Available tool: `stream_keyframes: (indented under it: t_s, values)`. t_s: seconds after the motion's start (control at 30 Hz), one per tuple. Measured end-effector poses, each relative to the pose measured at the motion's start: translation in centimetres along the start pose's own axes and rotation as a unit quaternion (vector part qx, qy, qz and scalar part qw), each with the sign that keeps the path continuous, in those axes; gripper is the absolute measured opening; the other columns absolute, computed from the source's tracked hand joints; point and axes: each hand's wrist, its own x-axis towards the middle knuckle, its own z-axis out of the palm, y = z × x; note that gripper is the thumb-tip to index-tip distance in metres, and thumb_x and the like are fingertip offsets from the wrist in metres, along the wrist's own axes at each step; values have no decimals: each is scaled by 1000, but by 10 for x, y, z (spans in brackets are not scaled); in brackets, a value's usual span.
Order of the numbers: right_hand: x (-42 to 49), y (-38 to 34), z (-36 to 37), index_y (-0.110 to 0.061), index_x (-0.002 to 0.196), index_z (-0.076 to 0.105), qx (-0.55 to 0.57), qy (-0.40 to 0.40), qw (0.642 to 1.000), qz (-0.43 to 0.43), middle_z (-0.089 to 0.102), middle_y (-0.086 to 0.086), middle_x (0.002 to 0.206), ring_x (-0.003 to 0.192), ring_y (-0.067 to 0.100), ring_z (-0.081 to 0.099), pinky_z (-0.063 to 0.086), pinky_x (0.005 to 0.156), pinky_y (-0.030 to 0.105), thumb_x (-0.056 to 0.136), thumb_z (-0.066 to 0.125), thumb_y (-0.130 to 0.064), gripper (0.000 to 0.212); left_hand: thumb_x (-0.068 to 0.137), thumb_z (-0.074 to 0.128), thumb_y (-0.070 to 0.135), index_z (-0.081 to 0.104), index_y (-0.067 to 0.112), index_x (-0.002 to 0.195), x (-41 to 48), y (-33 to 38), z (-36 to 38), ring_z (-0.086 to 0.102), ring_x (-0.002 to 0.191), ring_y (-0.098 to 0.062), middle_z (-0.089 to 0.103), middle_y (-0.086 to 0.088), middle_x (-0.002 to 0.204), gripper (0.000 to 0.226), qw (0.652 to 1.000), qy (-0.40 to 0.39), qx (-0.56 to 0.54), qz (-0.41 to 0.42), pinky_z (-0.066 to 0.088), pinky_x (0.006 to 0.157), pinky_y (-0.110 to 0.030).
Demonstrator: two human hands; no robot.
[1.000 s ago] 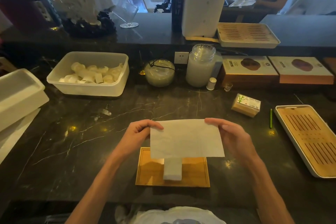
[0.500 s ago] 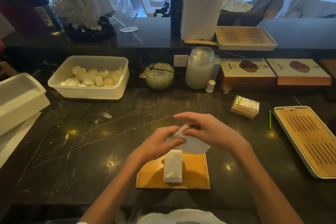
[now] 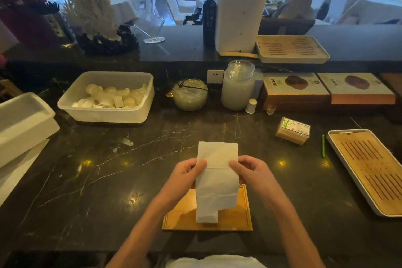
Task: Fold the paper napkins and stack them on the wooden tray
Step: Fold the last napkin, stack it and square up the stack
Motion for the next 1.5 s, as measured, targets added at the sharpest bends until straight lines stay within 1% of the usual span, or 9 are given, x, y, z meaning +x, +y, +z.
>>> stream_keyframes:
  t_s: [0.3, 0.6, 0.83, 0.9, 1.0, 1.1, 1.3, 1.4, 1.5]
  values:
    - [-1, -6, -2, -26, 107, 74, 22, -26, 999, 28, 79, -12, 98, 92, 7, 76, 59, 65, 16, 91, 71, -33, 18, 94, 53, 47, 75, 39, 103, 3, 3, -1, 74, 104, -20, 77, 2, 109, 26, 1000, 7, -12, -3, 64, 77, -33]
    - [-4, -14, -8, -23, 113, 73, 69, -30, 997, 3, 78, -7, 105, 96, 9, 74, 61, 71, 20, 94, 69, -17, 21, 101, 56, 25, 65, 30, 123, 2, 7, -7, 71, 112, -19, 75, 5, 117, 25, 999, -5, -31, -22, 64, 80, -36]
    - [-7, -16, -7, -20, 92, 77, 96, 26, 994, -36, 74, -10, 93, 90, 5, 70, 58, 64, 21, 97, 61, -8, 21, 99, 60, 12, 73, 26, 117, 0, 11, -8, 70, 114, -26, 74, -3, 119, 26, 997, -22, -71, -20, 64, 79, -34]
    - [-7, -17, -5, -20, 89, 76, 98, 31, 993, -52, 74, -10, 94, 92, 7, 70, 59, 65, 24, 98, 59, -8, 23, 98, 61, 16, 68, 29, 122, 1, 10, -7, 70, 114, -26, 73, -6, 122, 28, 995, -21, -99, -23, 63, 80, -34]
    - [-6, -19, -3, -19, 88, 74, 95, 57, 991, -73, 71, -10, 100, 99, 14, 66, 60, 65, 25, 98, 59, -9, 21, 96, 60, 40, 65, 31, 126, 0, 13, -4, 69, 116, -29, 71, -8, 127, 32, 985, -34, -164, -50, 62, 84, -40]
    - [-4, -21, -3, -24, 81, 73, 106, 76, 988, -86, 68, -9, 107, 100, 18, 63, 57, 59, 18, 97, 60, -9, 26, 88, 57, 62, 66, 34, 124, 1, 17, 2, 69, 116, -30, 71, -4, 127, 46, 984, -63, -142, -83, 62, 84, -43]
    - [2, -21, -12, -32, 76, 74, 35, 63, 990, -122, 69, -21, 99, 97, 3, 65, 57, 63, 15, 97, 60, -5, 37, 87, 74, 38, 57, 30, 131, 1, 16, 1, 71, 112, -28, 71, -1, 125, 48, 988, -90, -107, -62, 65, 73, -34]
    - [3, -19, -16, -36, 86, 76, 23, 47, 991, -125, 71, -22, 99, 99, 3, 66, 57, 65, 15, 100, 56, -9, 36, 89, 73, 25, 57, 26, 129, 3, 18, -1, 72, 112, -24, 73, 0, 122, 43, 992, -85, -85, -40, 64, 74, -32]
    - [3, -17, -17, -47, 124, 63, 88, -1, 994, -64, 75, -14, 109, 103, 9, 72, 62, 73, 26, 102, 51, -39, 26, 92, 70, 18, 58, 24, 127, 5, 19, -4, 72, 111, -22, 74, 1, 120, 37, 996, -56, -67, -26, 64, 75, -33]
